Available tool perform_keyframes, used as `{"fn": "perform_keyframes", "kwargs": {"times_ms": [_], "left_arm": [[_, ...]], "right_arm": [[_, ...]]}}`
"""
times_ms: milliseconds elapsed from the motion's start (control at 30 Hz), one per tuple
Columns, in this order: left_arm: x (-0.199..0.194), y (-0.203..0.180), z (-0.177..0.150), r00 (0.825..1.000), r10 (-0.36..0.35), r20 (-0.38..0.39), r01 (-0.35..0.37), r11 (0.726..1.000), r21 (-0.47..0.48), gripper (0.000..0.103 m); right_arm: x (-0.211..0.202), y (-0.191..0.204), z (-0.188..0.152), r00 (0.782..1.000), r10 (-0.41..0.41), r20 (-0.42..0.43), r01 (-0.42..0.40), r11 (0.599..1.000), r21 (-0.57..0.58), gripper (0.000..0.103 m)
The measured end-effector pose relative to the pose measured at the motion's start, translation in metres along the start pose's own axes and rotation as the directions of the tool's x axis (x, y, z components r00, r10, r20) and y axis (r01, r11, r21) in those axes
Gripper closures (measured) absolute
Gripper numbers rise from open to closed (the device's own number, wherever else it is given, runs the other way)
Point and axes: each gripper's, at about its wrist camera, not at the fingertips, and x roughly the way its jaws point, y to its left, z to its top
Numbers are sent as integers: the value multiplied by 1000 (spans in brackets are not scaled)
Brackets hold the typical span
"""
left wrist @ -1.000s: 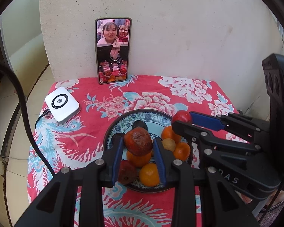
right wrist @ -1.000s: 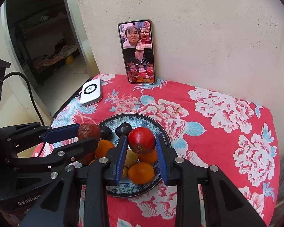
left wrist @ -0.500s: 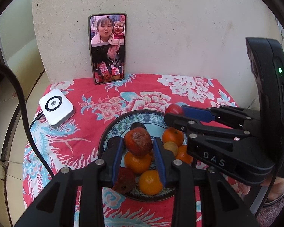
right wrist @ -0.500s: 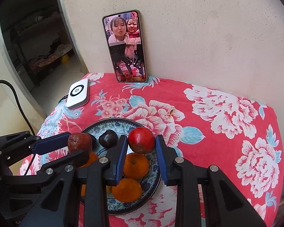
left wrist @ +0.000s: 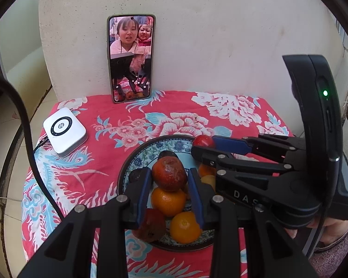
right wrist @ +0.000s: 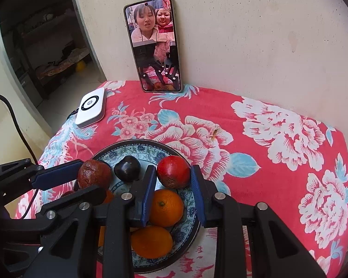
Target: Organize fruits
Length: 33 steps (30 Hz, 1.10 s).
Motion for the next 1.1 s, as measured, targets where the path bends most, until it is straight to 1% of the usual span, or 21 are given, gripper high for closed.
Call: {"fn": "perform_keyframes", "kwargs": {"times_ms": [133, 167, 200, 267, 300, 600, 667, 767, 1033, 1100], "left_arm": [[0, 0, 0, 1000, -1, -1, 1, 1000, -2, 69], [1, 0, 0, 1000, 0, 0, 0, 1000, 0, 69], [1, 0, 0, 1000, 1, 1, -1, 1000, 1, 69], [1, 0, 0, 1000, 6, -1, -6, 1000, 3, 69], [1, 0, 0, 1000, 8, -2, -8, 1000, 3, 69], [-13, 2, -5, 1000, 9, -2, -9, 1000, -11, 68], [-18, 2, -7, 1000, 14, -2, -14, 1000, -19, 67], [-25, 5, -9, 1000, 30, -1, -30, 999, -32, 66], [-42, 10, -20, 996, 83, -18, -84, 994, -66, 65], [-46, 10, -23, 996, 86, -20, -88, 993, -76, 65]], "right_arm": [[0, -1, 0, 1000, 2, -2, -2, 1000, 5, 71], [-1, 0, 0, 1000, 0, 0, 0, 1000, 4, 69], [-2, 0, -1, 1000, -4, 3, 4, 1000, 4, 64], [-3, -1, -1, 1000, -1, 7, 1, 1000, 5, 59], [-4, -2, -1, 1000, 5, 8, -5, 1000, 5, 58], [-19, -5, -7, 999, -1, 34, 0, 1000, 28, 58], [-25, -6, -8, 999, 8, 44, -10, 999, 47, 58], [-34, -6, -11, 998, 39, 55, -43, 996, 80, 57], [-60, 8, -30, 996, 42, 75, -46, 998, 53, 55], [-67, 10, -36, 996, 43, 77, -47, 997, 56, 55]]}}
